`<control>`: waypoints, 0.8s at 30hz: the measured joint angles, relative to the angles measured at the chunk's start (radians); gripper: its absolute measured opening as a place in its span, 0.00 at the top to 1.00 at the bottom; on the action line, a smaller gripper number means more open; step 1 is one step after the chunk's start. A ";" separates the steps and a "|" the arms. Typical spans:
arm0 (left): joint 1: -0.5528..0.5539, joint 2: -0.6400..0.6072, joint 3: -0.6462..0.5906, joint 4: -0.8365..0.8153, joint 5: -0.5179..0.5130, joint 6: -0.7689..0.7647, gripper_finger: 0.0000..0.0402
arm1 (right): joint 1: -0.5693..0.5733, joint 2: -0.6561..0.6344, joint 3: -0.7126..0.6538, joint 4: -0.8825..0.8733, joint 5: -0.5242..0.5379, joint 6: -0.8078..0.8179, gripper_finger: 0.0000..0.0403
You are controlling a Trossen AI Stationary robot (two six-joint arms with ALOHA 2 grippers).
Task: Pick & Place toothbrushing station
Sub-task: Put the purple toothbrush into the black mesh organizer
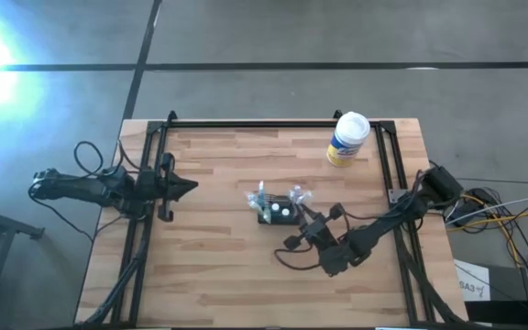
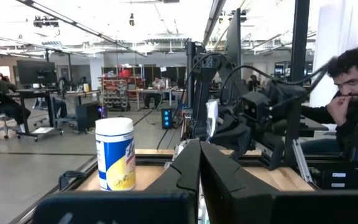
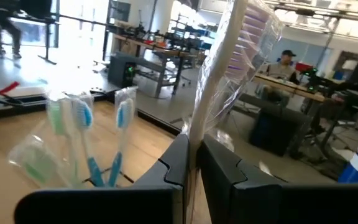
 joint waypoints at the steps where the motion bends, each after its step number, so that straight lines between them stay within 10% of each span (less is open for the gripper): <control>1: 0.000 0.000 0.000 0.000 0.000 0.000 0.97 | -0.002 0.012 0.003 -0.001 0.005 0.014 0.95; 24: 0.000 0.000 -0.008 0.002 0.000 -0.009 0.97 | -0.008 0.203 0.002 -0.003 0.011 0.196 0.94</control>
